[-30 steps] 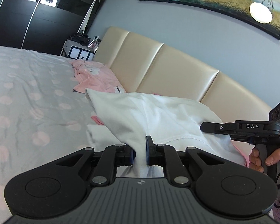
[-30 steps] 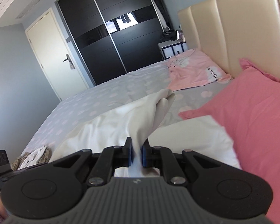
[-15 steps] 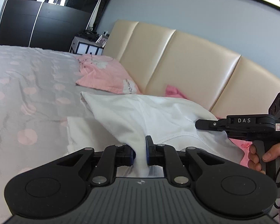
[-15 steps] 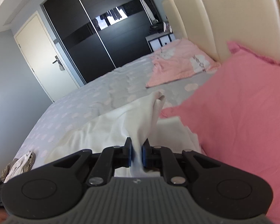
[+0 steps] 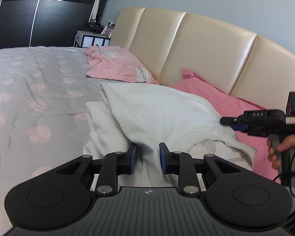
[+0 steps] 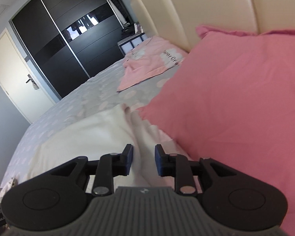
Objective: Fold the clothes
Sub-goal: 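Lower the shirt onto the folded clothes stack and open both grippers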
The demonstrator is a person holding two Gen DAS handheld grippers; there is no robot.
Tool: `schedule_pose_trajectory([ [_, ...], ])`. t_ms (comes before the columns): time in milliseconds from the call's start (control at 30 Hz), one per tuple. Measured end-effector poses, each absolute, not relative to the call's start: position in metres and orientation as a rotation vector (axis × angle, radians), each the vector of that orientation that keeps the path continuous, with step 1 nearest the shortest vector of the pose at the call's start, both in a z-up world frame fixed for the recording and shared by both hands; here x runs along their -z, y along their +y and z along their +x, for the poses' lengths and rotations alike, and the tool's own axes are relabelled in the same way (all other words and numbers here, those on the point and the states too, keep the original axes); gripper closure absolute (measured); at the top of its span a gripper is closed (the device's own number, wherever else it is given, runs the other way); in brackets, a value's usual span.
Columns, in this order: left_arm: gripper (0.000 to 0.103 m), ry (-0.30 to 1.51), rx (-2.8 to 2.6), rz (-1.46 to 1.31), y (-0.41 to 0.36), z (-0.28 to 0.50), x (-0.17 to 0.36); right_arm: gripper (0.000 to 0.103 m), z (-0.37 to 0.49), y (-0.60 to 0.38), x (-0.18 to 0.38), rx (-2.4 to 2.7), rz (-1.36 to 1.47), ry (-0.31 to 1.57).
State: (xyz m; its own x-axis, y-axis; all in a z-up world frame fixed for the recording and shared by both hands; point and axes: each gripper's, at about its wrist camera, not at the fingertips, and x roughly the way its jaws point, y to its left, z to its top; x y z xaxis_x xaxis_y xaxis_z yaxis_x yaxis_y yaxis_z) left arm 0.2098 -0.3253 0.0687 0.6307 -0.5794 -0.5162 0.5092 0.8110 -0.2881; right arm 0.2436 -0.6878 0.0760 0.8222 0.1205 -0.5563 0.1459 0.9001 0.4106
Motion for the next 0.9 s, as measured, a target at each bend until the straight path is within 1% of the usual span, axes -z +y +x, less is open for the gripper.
schedule_pose_trajectory([
  [100, 0.079, 0.625, 0.617, -0.074, -0.315, 0.197, -0.076, 0.075, 0.222, -0.687, -0.087, 0.077, 0.425, 0.601],
  [167, 0.076, 0.623, 0.607, -0.051, -0.306, 0.188, -0.08, 0.075, 0.208, -0.687, -0.095, 0.091, 0.435, 0.588],
  [233, 0.076, 0.636, 0.584, -0.043, -0.295, 0.181, -0.084, 0.075, 0.194, -0.686, -0.103, 0.103, 0.444, 0.575],
  [333, 0.074, 0.651, 0.557, -0.057, -0.271, 0.175, -0.095, 0.072, 0.175, -0.676, -0.121, 0.099, 0.443, 0.551],
  [400, 0.071, 0.636, 0.542, -0.056, -0.253, 0.169, -0.107, 0.062, 0.164, -0.665, -0.135, 0.081, 0.439, 0.534],
  [467, 0.062, 0.599, 0.53, -0.042, -0.235, 0.16, -0.12, 0.061, 0.154, -0.648, -0.154, 0.05, 0.421, 0.513],
  [533, 0.061, 0.565, 0.523, -0.024, -0.217, 0.151, -0.136, 0.059, 0.145, -0.628, -0.173, 0.02, 0.398, 0.491],
  [600, 0.059, 0.535, 0.522, -0.003, -0.201, 0.14, -0.152, 0.053, 0.136, -0.606, -0.192, -0.019, 0.375, 0.472],
  [667, 0.053, 0.507, 0.528, 0.013, -0.185, 0.128, -0.166, 0.047, 0.129, -0.581, -0.209, -0.057, 0.356, 0.459],
  [800, 0.051, 0.474, 0.546, 0.057, -0.155, 0.105, -0.19, 0.046, 0.118, -0.526, -0.234, -0.132, 0.282, 0.432],
  [900, 0.047, 0.448, 0.546, 0.081, -0.132, 0.089, -0.205, 0.045, 0.11, -0.485, -0.246, -0.187, 0.224, 0.406],
])
